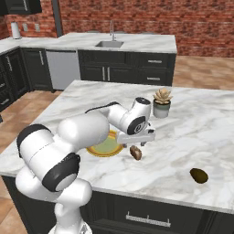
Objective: Pick the avocado and bread from the counter and place them on the plate. Then pick the jam from the cabinet and place it next to the plate. Lastly close the cabinet door.
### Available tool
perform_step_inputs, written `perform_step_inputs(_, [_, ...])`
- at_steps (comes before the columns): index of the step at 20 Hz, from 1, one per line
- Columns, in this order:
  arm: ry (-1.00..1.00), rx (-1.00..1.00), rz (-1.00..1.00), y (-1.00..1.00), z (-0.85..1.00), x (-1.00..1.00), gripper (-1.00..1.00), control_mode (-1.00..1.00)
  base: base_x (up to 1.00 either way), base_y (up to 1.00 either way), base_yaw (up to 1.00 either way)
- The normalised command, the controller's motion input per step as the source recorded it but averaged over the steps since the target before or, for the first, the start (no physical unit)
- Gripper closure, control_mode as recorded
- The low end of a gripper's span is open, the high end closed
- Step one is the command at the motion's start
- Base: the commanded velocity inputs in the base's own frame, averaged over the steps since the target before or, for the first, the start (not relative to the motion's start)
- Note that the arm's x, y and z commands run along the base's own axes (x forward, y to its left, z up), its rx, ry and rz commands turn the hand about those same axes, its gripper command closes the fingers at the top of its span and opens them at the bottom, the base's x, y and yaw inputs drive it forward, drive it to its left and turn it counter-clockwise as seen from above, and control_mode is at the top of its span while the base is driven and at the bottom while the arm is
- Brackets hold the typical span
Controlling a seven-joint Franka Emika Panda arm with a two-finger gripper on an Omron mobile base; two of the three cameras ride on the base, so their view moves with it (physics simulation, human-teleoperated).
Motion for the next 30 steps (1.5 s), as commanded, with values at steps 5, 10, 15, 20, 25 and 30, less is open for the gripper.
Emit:
perform_step_inputs(5, [0.01, -0.01, 0.0, -0.03, -0.17, 0.15, -1.0, -1.0, 0.0, 0.0, 0.0])
perform_step_inputs(10, [0.0, -0.04, 0.0, 0.0, -0.2, 0.11, -1.0, -1.0, 0.0, 0.0, 0.0])
perform_step_inputs(15, [0.0, -0.04, 0.02, 0.0, -0.19, 0.05, -1.0, -1.0, 0.0, 0.0, 0.0])
perform_step_inputs(20, [0.0, -0.04, 0.02, 0.0, -0.19, 0.06, -1.0, -1.0, 0.0, 0.0, 0.0])
perform_step_inputs(25, [0.0, -0.02, 0.02, 0.0, -0.17, 0.08, -1.0, -1.0, 0.0, 0.0, 0.0])
perform_step_inputs(30, [0.0, -0.02, 0.01, 0.0, -0.16, 0.13, -1.0, -1.0, 0.0, 0.0, 0.0])
